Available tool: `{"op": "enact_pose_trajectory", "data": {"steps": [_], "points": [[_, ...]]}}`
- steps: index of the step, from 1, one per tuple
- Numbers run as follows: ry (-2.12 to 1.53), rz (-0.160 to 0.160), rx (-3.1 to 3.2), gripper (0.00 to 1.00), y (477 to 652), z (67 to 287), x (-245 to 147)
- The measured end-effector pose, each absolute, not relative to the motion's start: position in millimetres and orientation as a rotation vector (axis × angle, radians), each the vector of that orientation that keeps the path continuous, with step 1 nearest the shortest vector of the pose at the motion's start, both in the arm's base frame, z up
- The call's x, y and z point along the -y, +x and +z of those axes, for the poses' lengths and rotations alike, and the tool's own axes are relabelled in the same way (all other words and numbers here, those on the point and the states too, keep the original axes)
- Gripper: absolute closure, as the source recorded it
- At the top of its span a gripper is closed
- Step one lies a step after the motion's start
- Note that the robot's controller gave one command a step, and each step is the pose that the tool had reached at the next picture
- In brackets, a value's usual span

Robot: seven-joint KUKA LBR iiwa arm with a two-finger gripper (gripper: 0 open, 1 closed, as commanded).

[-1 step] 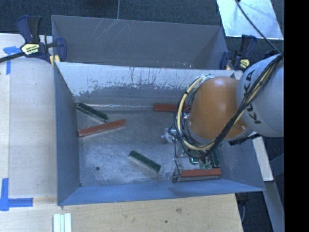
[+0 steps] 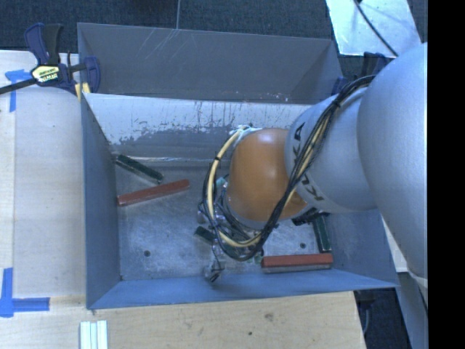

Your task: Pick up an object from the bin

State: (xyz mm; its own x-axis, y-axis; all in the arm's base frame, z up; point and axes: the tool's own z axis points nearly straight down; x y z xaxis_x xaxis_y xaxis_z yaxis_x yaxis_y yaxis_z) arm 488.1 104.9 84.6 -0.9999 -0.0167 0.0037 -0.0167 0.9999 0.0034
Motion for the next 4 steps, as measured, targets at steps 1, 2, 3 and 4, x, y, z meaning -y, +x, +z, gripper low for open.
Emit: {"op": "enact_pose_trajectory", "data": {"steps": [1,2,3,4], "points": [[0.012,0.000,3.142,1.00,489.6,87,-99],[0.012,0.000,3.142,0.00,489.6,87,-99],[0.012,0.000,3.141,1.00,489.5,87,-99],[0.175,0.003,3.141,1.00,508.8,73,-158]]}}
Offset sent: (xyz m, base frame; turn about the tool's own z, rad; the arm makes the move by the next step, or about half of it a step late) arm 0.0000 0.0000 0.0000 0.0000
